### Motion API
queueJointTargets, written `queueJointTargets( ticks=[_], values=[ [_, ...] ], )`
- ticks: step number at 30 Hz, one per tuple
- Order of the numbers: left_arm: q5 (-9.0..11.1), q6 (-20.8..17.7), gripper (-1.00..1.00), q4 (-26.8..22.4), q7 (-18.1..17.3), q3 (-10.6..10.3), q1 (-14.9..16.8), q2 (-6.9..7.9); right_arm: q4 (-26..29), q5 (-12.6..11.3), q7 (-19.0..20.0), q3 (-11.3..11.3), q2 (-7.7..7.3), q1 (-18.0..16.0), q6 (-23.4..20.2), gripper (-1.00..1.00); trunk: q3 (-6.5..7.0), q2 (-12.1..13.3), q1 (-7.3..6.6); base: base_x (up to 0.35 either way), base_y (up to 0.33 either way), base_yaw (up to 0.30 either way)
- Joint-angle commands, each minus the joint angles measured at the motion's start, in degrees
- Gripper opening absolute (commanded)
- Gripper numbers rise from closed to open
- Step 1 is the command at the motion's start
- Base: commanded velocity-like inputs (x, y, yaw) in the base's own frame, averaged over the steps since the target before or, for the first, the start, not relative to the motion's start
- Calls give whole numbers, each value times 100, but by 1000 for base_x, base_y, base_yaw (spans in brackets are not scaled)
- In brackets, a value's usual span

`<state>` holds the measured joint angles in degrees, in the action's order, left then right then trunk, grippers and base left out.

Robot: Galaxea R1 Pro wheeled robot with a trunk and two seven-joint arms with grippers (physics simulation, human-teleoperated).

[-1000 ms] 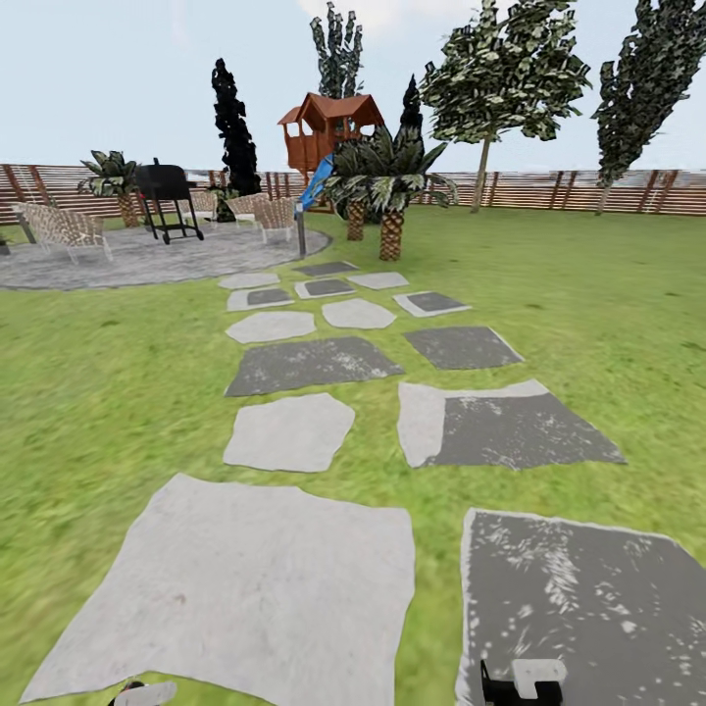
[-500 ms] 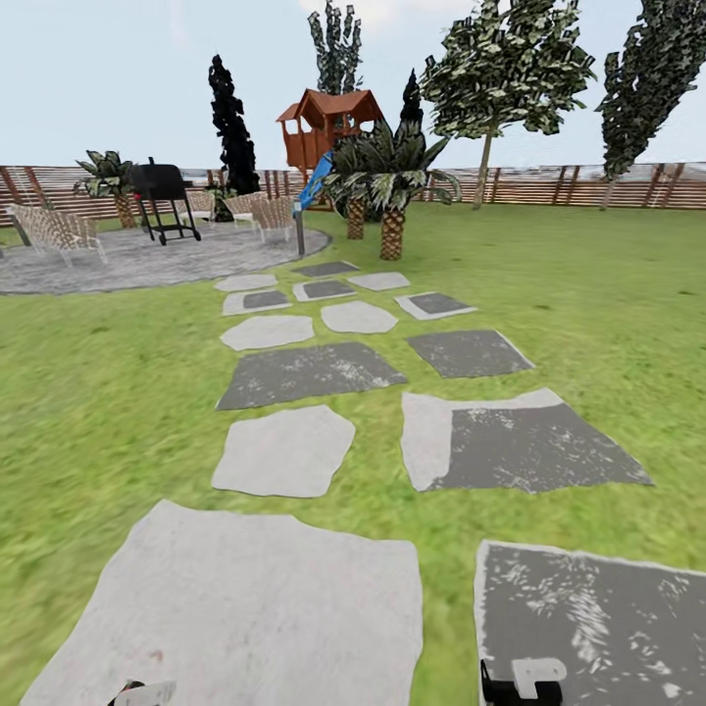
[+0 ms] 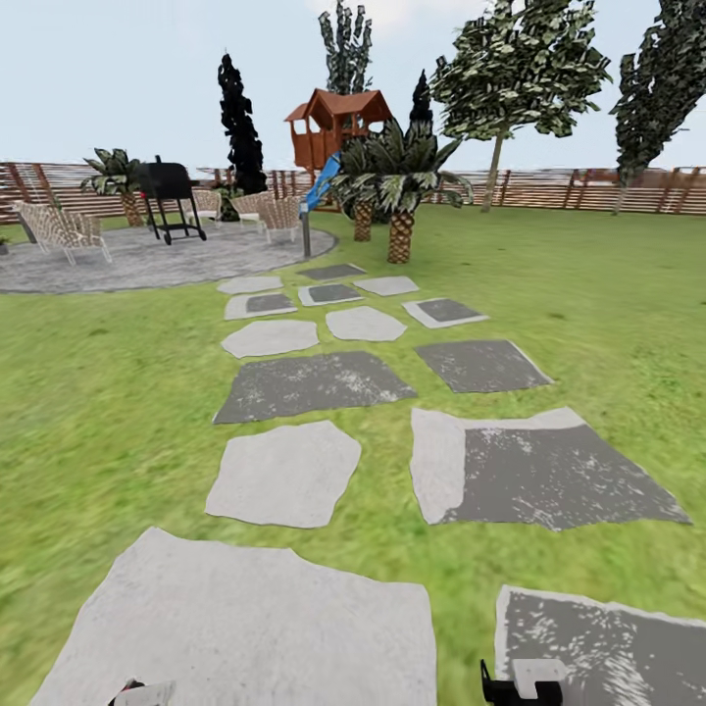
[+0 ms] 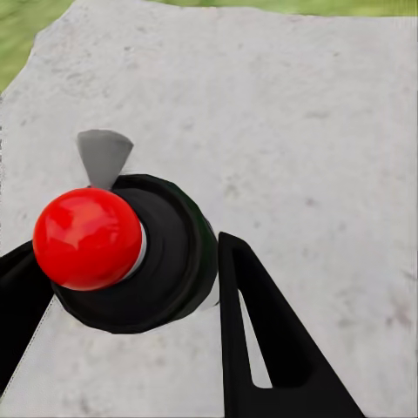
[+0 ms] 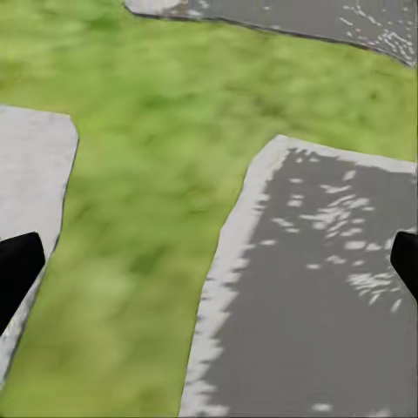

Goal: Pick up the pesticide atomizer in the garden and spray insectifuge to fully cover both potted plants in the garden.

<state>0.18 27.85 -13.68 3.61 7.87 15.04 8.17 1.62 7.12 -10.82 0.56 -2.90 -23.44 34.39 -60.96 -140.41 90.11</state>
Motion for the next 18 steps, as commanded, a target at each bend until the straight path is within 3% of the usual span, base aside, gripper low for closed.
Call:
queueJointTargets(
  ticks=[1,18],
  values=[
    [0,19,-100,6,17,1,5,0,-4,61,-50,6,0,-2,6,100,-11,-2,2,339,0,194],
    [0,19,-100,6,17,4,4,0,-4,53,-52,6,16,-2,6,100,-70,-2,2,339,0,251]
  ],
)
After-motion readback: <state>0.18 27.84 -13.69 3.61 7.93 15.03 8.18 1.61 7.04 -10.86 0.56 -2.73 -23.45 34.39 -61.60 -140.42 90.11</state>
